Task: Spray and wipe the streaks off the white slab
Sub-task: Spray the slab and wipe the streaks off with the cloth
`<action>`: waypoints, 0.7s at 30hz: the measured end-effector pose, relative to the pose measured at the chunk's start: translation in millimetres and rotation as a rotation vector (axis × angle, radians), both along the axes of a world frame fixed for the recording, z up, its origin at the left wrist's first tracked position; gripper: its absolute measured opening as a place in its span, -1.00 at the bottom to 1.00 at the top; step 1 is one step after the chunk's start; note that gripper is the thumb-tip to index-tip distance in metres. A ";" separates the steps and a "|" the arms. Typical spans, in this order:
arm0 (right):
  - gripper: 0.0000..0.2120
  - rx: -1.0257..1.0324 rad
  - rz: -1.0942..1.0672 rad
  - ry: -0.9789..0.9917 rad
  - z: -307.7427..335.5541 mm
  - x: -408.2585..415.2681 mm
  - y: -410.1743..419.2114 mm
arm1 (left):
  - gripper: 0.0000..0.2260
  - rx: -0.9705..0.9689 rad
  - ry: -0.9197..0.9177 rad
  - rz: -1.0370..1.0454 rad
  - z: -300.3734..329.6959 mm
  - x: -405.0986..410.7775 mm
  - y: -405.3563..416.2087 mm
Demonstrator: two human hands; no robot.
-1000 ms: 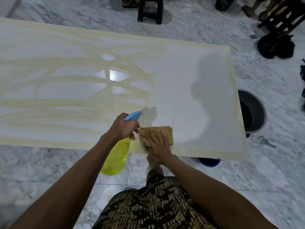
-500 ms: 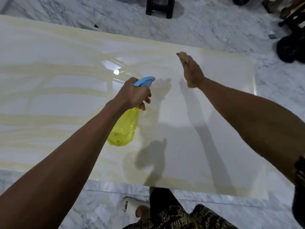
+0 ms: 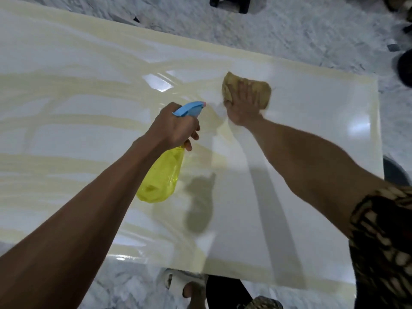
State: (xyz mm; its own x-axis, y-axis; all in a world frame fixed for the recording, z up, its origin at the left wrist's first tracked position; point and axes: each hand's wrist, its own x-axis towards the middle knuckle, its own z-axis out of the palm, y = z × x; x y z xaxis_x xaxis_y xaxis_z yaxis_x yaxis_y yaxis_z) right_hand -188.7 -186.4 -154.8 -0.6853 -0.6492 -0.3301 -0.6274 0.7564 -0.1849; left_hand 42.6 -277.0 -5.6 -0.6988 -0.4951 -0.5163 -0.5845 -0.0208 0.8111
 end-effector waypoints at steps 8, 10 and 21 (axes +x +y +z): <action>-0.39 -0.048 0.206 -0.013 3.7 222.2 122.9 | -0.55 -0.004 -0.084 0.017 7.1 125.3 63.2; -0.40 -0.031 0.241 -0.096 6.1 284.6 158.7 | -0.71 0.012 -0.097 0.030 10.1 157.2 82.3; -0.59 -0.309 -0.230 -0.781 131.2 349.1 163.7 | -0.79 -0.003 -0.089 0.028 47.1 258.8 137.5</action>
State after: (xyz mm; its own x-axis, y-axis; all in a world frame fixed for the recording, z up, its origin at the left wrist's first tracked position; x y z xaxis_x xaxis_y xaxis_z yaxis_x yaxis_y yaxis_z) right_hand 160.4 -22.7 -23.6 -0.4614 -0.6603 -0.5926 -0.0729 0.6939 -0.7163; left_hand 301.4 -139.5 41.5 -0.6360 -0.5152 -0.5745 -0.6539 -0.0354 0.7558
